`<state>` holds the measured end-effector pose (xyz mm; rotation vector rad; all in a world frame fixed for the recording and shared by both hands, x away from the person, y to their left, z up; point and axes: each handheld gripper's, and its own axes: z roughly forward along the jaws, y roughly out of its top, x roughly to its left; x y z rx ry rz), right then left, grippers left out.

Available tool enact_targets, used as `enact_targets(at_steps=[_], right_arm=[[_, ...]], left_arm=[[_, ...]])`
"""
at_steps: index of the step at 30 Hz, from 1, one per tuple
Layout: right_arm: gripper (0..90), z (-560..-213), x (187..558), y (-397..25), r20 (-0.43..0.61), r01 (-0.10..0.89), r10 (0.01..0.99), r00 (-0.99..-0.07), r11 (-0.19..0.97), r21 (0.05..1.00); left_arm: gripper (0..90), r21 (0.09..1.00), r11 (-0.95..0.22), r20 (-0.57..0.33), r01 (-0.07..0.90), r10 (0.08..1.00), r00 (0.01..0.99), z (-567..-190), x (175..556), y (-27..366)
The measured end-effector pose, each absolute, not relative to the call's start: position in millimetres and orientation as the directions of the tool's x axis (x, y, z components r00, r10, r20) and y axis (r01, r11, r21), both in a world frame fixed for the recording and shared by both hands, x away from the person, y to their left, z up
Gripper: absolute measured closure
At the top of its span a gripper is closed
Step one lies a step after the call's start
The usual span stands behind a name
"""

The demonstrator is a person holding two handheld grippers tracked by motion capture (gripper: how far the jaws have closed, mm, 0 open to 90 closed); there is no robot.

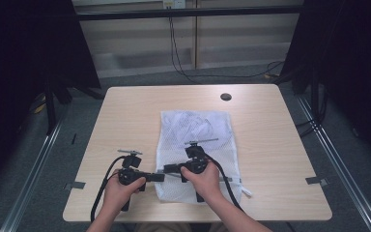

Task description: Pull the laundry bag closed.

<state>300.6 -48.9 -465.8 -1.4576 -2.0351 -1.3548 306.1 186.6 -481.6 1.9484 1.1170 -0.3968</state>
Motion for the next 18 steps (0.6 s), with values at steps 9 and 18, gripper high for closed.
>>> enact_targets(at_steps=[9,18], right_arm=[[87.7,-466.0,300.6,-51.1,0.685,0.855,0.576,-0.446,0.047,0.517],[87.7,-466.9,301.7,-56.5,0.689,0.861,0.580,-0.434,0.042,0.507]], left_arm=[[87.4,0.504,-0.258,-0.621,0.824,0.555,0.553,-481.2,305.3,185.3],[87.5,0.504,-0.247,-0.626,0.827,0.556,0.547,-480.5,305.4,187.2]])
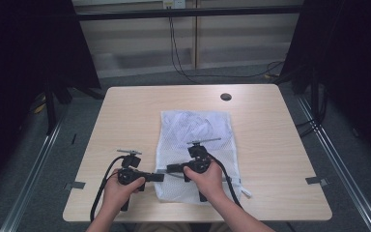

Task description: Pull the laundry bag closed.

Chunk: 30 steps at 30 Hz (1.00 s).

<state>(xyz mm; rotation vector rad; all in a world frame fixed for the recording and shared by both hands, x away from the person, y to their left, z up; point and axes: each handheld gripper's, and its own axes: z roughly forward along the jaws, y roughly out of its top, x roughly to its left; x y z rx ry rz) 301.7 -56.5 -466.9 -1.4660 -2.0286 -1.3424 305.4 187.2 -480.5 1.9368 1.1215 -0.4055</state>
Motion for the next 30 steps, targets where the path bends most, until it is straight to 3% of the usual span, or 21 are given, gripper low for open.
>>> enact_targets(at_steps=[30], right_arm=[[87.7,-473.3,302.5,-71.6,0.679,0.865,0.600,-0.423,0.042,0.501]], left_arm=[[87.5,0.495,-0.245,-0.633,0.834,0.556,0.539,-480.6,306.5,191.0]])
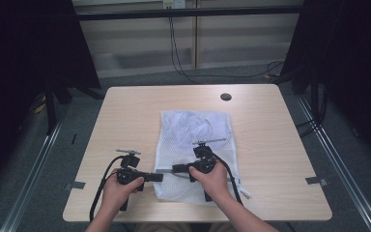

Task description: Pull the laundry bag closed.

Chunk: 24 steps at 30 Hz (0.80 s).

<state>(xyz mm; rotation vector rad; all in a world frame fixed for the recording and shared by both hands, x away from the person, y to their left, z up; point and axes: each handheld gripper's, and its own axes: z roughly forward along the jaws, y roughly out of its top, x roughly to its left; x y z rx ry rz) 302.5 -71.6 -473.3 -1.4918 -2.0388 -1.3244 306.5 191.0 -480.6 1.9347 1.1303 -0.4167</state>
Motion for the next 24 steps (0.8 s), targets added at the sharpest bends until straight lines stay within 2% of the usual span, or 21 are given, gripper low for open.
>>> enact_targets(at_steps=[24], right_arm=[[87.6,-475.8,301.9,-79.7,0.677,0.865,0.605,-0.420,0.040,0.501]], left_arm=[[87.5,0.486,-0.243,-0.632,0.839,0.566,0.530,-480.4,306.9,192.1]])
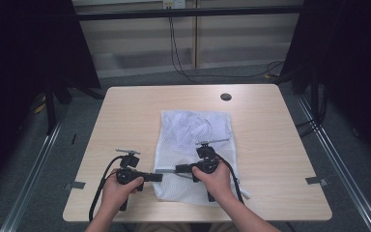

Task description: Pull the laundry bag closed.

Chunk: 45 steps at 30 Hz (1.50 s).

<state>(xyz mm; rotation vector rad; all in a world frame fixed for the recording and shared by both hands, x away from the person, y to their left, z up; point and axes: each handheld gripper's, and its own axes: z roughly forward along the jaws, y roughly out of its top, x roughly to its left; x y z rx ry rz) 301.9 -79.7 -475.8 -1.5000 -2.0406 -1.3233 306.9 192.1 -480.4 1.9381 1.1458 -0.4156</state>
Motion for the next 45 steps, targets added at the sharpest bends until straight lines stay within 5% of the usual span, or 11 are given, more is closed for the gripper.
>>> enact_targets(at_steps=[45], right_arm=[[87.7,-477.2,299.6,-90.7,0.682,0.871,0.601,-0.416,0.046,0.490]], left_arm=[[87.6,0.467,-0.247,-0.646,0.849,0.560,0.519,-480.7,307.8,195.0]])
